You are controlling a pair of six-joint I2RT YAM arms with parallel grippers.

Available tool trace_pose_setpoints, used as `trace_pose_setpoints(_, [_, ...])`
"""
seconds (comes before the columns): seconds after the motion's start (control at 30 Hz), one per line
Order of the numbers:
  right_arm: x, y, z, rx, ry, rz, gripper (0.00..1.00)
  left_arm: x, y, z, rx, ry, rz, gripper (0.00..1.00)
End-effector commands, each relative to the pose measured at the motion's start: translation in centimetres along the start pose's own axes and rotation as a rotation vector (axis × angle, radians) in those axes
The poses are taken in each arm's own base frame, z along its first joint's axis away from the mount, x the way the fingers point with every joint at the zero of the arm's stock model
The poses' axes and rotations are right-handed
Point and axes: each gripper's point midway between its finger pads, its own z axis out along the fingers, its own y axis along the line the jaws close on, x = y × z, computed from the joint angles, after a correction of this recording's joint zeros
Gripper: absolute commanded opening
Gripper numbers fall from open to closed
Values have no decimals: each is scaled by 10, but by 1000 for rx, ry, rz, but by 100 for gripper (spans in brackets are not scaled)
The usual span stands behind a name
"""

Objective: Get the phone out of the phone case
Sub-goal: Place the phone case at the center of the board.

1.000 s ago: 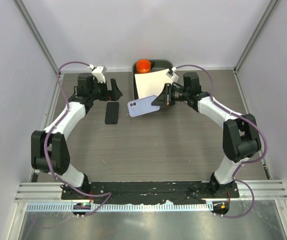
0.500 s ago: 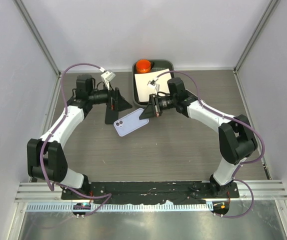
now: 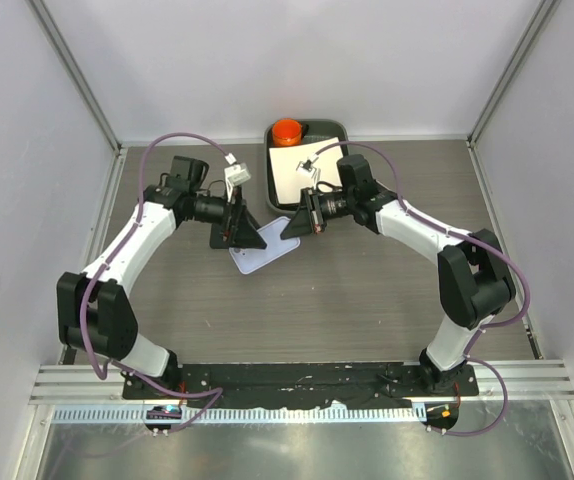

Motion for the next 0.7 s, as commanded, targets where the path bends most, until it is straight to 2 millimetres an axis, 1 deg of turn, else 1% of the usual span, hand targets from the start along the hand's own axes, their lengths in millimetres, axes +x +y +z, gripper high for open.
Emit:
trace_pose_setpoints(0.0, [-23, 33, -10, -50, -40, -125, 1, 7, -16, 4, 39, 48, 48, 69])
trace_pose_setpoints(0.07, [-23, 35, -10, -52, -42, -132, 1, 8, -16, 6, 38, 52, 54, 66])
trace_pose_setpoints(0.1, [-23, 35, -10, -50, -42, -134, 1, 8, -17, 6, 35, 54, 57, 59])
trace_pose_setpoints(0.17, [-22, 35, -10, -49, -40, -134, 1, 8, -16, 6, 33, 55, 61, 49])
trace_pose_setpoints(0.2, [-23, 35, -11, -48, -41, -137, 1, 9, -15, 6, 30, 59, 55, 38])
trace_pose_setpoints(0.27, [-22, 34, -10, -47, -40, -135, 1, 9, -14, 7, 27, 61, 54, 28])
trace_pose_setpoints(0.3, [-23, 34, -11, -45, -41, -135, 1, 9, -13, 7, 22, 61, 53, 21])
trace_pose_setpoints(0.37, [-23, 34, -11, -44, -42, -136, 1, 10, -12, 8, 11, 64, 54, 16])
trace_pose_setpoints(0.4, [-23, 34, -11, -44, -43, -139, 1, 10, -11, 7, 9, 62, 57, 6])
trace_pose_setpoints(0.43, [-23, 34, -11, -44, -43, -140, 2, 10, -9, 8, -2, 60, 65, 0])
trace_pose_setpoints(0.47, [-24, 35, -11, -43, -44, -140, 12, 10, -10, 7, -10, 58, 51, 0])
trace_pose_setpoints(0.5, [-25, 35, -12, -40, -47, -144, 20, 9, -9, 7, -21, 53, 55, 0])
trace_pose_setpoints(0.53, [-26, 34, -13, -35, -53, -146, 27, 6, -3, 7, -50, 44, 78, 0])
trace_pose_setpoints(0.57, [-27, 34, -14, -32, -56, -150, 41, 7, -2, 7, -75, 35, 38, 0])
trace_pose_setpoints(0.6, [-31, 32, -17, -15, -70, -150, 52, 6, 3, 6, -105, 26, 38, 0])
trace_pose_setpoints(0.63, [-34, 30, -19, -2, -81, -151, 68, 5, 11, 7, -134, 6, 46, 0])
trace_pose_setpoints(0.67, [-37, 28, -22, 11, -92, -151, 74, 5, 20, 4, -198, -2, 13, 0])
